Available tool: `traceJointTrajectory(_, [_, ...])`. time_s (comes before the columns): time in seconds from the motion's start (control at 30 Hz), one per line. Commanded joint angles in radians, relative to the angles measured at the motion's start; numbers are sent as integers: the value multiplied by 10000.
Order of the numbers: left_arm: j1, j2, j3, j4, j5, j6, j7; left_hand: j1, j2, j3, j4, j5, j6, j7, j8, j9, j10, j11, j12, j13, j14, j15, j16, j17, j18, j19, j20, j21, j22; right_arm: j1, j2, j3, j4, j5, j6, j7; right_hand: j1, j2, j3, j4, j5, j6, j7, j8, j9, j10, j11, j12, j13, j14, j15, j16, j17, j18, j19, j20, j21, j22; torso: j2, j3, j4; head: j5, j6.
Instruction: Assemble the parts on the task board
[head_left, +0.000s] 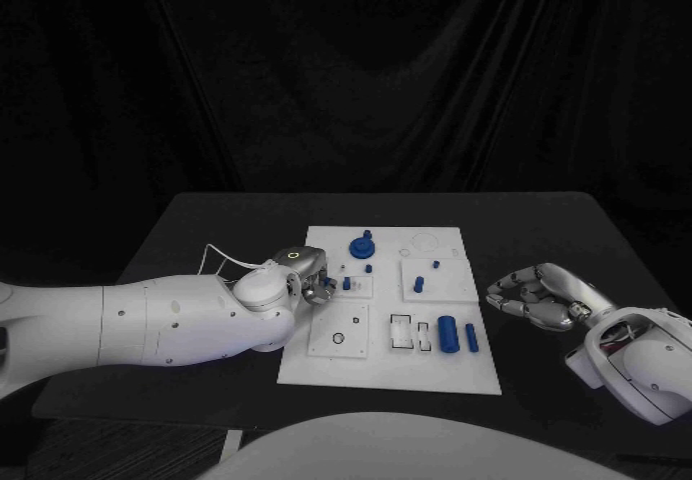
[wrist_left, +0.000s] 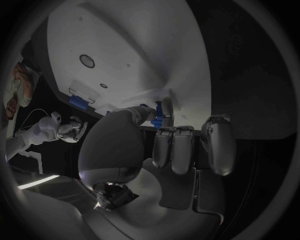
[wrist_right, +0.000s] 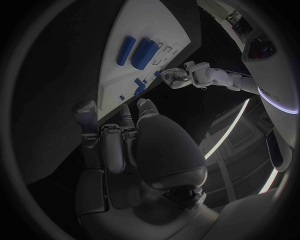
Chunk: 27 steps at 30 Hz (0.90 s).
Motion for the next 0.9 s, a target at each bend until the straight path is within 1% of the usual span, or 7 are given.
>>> traceJointTrajectory(0.03, [-51,-30,-25,96,144,-43,127,33,-117,350,-329,-56,12,-68,73,35,605,-49,-23,2224,915,-48,-57,2151,-123,393,-50,-3,1979,-28,4,4,10,-50,-61,-183,98,-6,64,-12,37,-3,28,56,-16,547,-12,-46,123,392,-2,-44,1510,209,-83,5,-61,909,0,1,1,11,2])
traceJointTrajectory(0.57, [-10,-395,-19,466,368,397,-16,-23,-224,426,-352,-153,181,-134,215,234,602,-94,-36,2215,916,-80,-76,2140,-129,412,-72,45,1991,-35,10,4,-12,-50,-33,-214,98,-6,64,-12,37,-3,28,56,-16,547,-12,-46,123,392,-2,-44,1510,209,-83,5,-61,909,0,1,6,-13,2])
traceJointTrajectory(0.67, [203,-465,-16,550,705,777,108,14,-284,469,-400,-234,153,-141,211,283,580,-106,-67,2193,914,-92,-86,2133,-123,404,-83,15,1983,-35,23,4,-19,-50,-35,-220,98,-6,64,-12,37,-3,28,56,-16,547,-12,-46,123,392,-2,-44,1510,209,-83,5,-61,909,2,1,1,6,2])
traceJointTrajectory(0.7, [303,-466,-15,555,809,953,139,26,-287,496,-420,-536,125,-141,201,339,556,-105,-104,2167,913,-97,-92,2130,-122,397,-88,-1,1978,-35,28,4,-21,-50,-35,-222,98,-6,64,-12,37,-3,28,56,-16,547,-12,-46,123,392,-2,-44,1510,209,-83,5,-61,909,1,1,2,9,2])
traceJointTrajectory(0.73, [448,-457,-14,545,957,1211,179,29,-283,504,-422,-613,122,-140,200,356,557,-105,-104,2167,912,-94,-95,2128,-121,396,-90,-5,1977,-35,34,4,-23,-50,-36,-224,98,-6,64,-12,37,-3,28,56,-16,547,-12,-46,123,392,-2,-44,1510,209,-83,5,-61,909,1,1,0,15,2])
traceJointTrajectory(0.8, [806,-397,-13,476,1441,1768,229,29,-243,468,-372,-1172,135,-145,191,450,492,-100,-197,2100,913,-88,-87,2136,-113,374,-86,-60,1964,-35,47,4,-26,-51,-37,-229,99,-7,72,-7,36,-2,29,57,-17,537,-12,-52,114,392,-2,-43,1510,212,-90,5,-76,905,-1,-1,-2,18,2])
traceJointTrajectory(0.9, [1273,-277,-12,342,2145,2385,275,109,-245,481,-416,-1322,84,-143,150,474,446,-101,-259,2056,906,-86,-118,2118,-107,362,-84,-94,1955,-35,55,4,-24,-51,-44,-232,99,-7,72,-7,36,-2,29,57,-17,537,-12,-52,114,392,-2,-43,1510,212,-90,5,-76,905,-1,1,3,-5,2])
